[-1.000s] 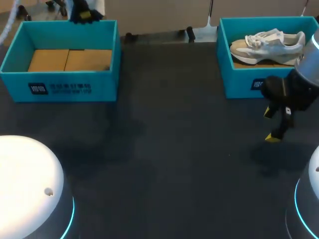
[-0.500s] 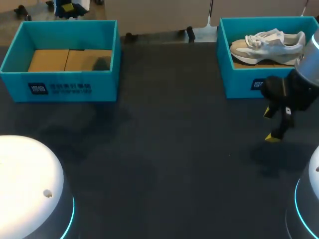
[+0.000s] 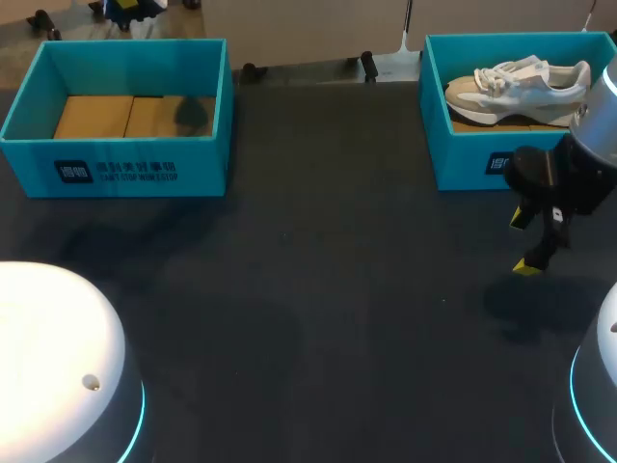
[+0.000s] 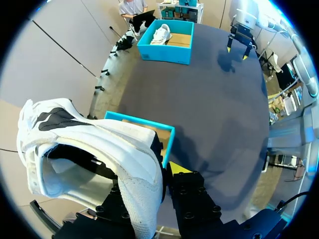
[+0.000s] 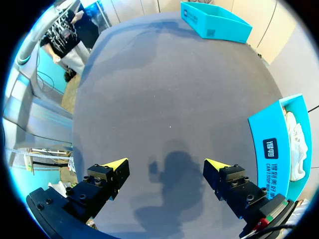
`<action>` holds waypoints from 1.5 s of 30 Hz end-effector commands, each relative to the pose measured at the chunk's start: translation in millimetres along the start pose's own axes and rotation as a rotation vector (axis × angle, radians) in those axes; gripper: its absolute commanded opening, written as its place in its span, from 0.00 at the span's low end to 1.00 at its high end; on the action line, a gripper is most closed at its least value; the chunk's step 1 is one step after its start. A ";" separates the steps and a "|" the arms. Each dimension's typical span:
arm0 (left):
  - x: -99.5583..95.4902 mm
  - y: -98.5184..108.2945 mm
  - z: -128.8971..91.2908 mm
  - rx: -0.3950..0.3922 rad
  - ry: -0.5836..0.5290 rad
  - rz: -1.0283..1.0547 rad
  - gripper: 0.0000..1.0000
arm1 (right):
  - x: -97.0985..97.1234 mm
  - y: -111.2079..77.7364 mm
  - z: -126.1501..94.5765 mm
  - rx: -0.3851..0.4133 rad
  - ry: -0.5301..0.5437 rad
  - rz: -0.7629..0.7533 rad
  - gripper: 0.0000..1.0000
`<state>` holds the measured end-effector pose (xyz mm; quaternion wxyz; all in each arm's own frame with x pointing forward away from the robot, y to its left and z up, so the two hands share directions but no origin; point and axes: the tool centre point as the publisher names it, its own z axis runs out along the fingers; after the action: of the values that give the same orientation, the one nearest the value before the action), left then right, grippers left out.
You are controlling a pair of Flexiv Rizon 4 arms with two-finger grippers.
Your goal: Take the shoe out of the shoebox, open the shoe tongue, remove and reinsert the insole, then place the shoe into the shoebox
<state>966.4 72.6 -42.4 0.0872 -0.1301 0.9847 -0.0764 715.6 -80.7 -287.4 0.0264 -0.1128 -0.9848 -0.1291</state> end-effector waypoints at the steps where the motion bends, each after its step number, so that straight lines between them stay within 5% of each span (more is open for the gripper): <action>1: 0.0 0.5 -1.2 0.001 -0.001 0.001 0.00 | 0.5 -0.2 0.4 0.002 -0.002 0.000 1.00; 14: -97.3 75.9 8.4 0.072 0.026 -0.031 0.00 | 0.5 -0.2 0.4 0.002 -0.002 0.000 1.00; 17: -114.6 94.6 25.8 0.013 0.016 -0.008 0.00 | 0.5 -0.2 0.4 0.002 -0.002 0.000 1.00; 26: -136.7 123.9 54.6 -0.023 0.064 0.030 0.00 | 0.5 -0.2 0.4 0.002 -0.002 0.000 1.00; 42: -137.6 128.1 55.4 -0.008 0.091 0.036 0.00 | 0.5 -0.2 0.4 0.002 -0.002 0.000 1.00; 45: -141.3 142.0 65.6 -0.026 0.102 0.039 0.00 | 0.5 -0.2 0.4 0.002 -0.002 0.000 1.00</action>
<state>1077.0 230.5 -102.5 0.0433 -0.1094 0.9909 -0.0646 715.6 -80.7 -287.4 0.0264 -0.1128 -0.9848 -0.1291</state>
